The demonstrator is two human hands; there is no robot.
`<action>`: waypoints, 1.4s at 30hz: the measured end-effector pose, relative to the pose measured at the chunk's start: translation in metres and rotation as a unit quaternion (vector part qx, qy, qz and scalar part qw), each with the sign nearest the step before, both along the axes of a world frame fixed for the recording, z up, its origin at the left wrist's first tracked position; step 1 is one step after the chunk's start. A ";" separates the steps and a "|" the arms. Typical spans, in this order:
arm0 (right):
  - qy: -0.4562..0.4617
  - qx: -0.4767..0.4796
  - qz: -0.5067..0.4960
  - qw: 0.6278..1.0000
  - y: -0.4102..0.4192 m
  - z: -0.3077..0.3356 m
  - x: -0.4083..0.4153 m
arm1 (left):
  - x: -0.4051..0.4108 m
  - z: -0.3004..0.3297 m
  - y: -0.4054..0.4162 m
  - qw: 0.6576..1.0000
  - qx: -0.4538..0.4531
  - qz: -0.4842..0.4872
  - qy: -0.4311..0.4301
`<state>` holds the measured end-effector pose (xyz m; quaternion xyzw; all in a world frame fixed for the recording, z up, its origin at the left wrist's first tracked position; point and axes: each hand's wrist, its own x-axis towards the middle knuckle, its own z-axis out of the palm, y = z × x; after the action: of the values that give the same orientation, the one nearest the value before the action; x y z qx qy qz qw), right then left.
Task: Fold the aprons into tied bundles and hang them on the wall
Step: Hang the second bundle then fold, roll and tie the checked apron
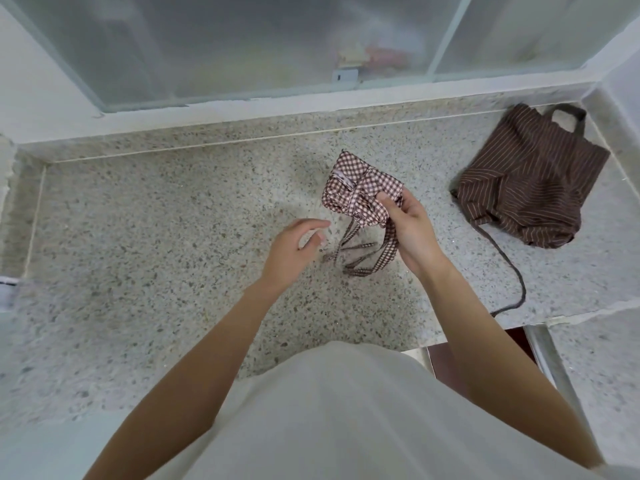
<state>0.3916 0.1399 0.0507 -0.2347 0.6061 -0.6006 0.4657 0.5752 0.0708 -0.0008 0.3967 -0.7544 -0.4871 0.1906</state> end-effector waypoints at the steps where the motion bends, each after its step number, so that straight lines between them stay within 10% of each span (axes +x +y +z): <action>1: 0.002 0.003 -0.002 1.000 -0.001 0.000 0.000 | -0.003 0.003 0.004 0.999 0.006 0.008 0.031; 9: -0.015 0.023 -0.008 1.000 0.000 -0.003 0.006 | -0.027 0.012 0.026 0.984 0.124 -0.030 0.123; 20: 0.103 0.009 -0.019 0.994 0.014 -0.005 -0.021 | 0.029 -0.020 0.004 0.988 0.094 -0.009 -0.126; 26: 0.217 0.021 -0.013 0.976 0.013 -0.011 -0.019 | 0.033 -0.004 -0.021 0.991 0.055 0.070 -0.102; 29: 0.116 -0.003 -0.020 0.993 0.012 -0.007 -0.017 | 0.032 0.001 -0.028 0.991 0.031 0.083 -0.097; 32: 0.060 0.012 0.038 0.997 0.010 -0.005 -0.015 | 0.032 -0.003 -0.031 0.988 0.012 0.078 -0.136; 42: 0.322 0.023 0.330 0.887 0.019 -0.018 -0.013 | 0.009 0.031 -0.046 0.991 0.001 0.132 -0.033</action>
<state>0.3787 0.1588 0.0331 -0.5908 0.6240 -0.2891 0.4219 0.5842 0.0253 0.0297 0.5086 -0.7010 -0.4451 0.2279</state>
